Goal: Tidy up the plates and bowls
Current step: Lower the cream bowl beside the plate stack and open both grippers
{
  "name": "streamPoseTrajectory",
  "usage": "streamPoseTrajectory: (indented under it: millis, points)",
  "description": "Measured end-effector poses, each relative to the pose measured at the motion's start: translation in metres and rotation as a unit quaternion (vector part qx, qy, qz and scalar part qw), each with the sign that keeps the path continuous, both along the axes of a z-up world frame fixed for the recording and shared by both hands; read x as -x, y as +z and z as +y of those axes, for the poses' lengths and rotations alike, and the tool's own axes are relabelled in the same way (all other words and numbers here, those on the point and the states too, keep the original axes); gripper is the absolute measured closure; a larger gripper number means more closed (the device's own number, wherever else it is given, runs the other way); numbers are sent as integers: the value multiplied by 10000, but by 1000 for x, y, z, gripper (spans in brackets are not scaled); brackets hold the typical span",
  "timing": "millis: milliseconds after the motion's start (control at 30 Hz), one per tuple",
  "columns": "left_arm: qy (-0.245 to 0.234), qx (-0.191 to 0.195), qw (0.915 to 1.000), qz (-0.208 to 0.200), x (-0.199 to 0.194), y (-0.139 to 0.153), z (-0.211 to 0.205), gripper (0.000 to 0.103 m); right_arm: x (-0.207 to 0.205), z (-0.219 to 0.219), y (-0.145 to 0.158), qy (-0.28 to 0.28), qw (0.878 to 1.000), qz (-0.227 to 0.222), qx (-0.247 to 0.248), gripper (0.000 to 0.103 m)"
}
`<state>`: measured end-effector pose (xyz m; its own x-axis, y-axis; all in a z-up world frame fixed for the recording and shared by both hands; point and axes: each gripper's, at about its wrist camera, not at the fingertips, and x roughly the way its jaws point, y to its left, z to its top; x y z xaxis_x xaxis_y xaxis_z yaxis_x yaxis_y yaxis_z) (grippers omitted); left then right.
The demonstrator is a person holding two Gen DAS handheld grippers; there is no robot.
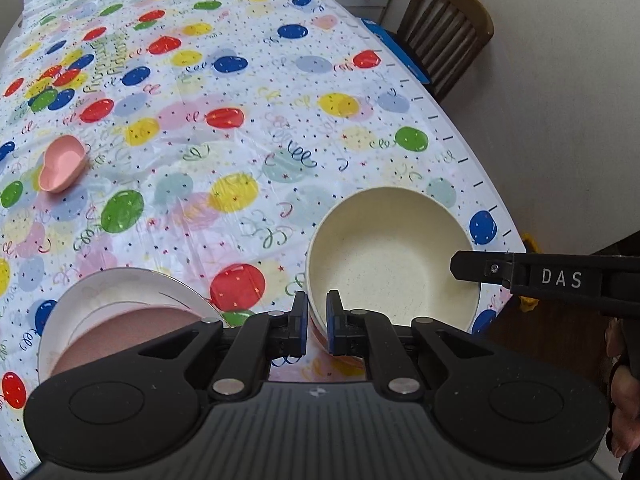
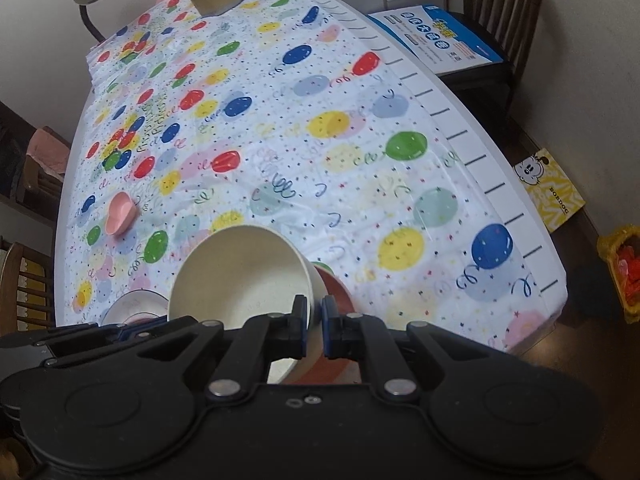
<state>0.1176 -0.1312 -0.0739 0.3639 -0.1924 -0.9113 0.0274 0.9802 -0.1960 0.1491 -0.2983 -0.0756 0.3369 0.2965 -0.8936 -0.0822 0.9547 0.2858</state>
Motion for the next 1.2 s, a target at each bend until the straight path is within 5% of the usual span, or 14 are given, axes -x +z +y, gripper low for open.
streamPoseTrajectory:
  millis: [600, 1200]
  points:
    - [-90, -106, 9999, 1, -4, -14, -6, 95, 3, -10, -27, -176, 9996, 186, -76, 97]
    - [-234, 233, 9994, -136, 1, 15, 7, 95, -2, 5, 6, 145, 9998, -103, 28, 83]
